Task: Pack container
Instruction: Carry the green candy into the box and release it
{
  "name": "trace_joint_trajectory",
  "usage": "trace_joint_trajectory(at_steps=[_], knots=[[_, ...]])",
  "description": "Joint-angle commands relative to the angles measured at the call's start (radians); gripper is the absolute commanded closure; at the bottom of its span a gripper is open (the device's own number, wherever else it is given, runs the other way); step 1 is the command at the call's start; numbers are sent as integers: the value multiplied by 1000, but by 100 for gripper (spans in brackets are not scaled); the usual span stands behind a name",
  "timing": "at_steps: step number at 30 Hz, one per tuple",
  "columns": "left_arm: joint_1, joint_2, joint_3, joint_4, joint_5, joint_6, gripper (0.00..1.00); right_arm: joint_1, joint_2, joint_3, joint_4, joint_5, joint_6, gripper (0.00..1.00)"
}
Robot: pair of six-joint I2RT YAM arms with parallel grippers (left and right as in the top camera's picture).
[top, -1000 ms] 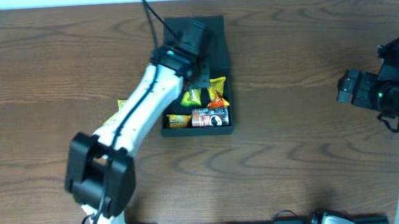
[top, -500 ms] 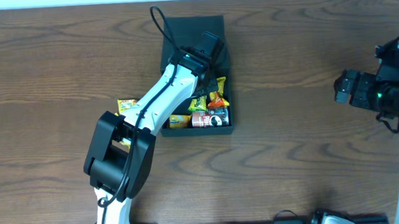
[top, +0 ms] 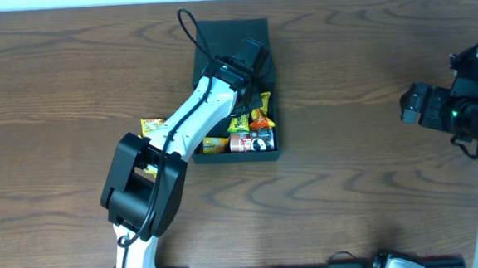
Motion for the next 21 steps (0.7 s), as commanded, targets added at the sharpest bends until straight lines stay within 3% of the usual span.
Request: trace_joint_trajectory(at_steps=[1,13,19,21], knots=[[-10,19,16,-8,23,-11,94,-8,-3,5,5,-8,10,1],[-11,21,16,-13,-10,-10,94,-8,-3,5,5,-8,10,1],[-11,21,16,-14,13,2,23,-8,-3,5,5,-9,10,1],[-10,21,16,-15,13,16,18,-8,-3,5,5,-10,10,1]])
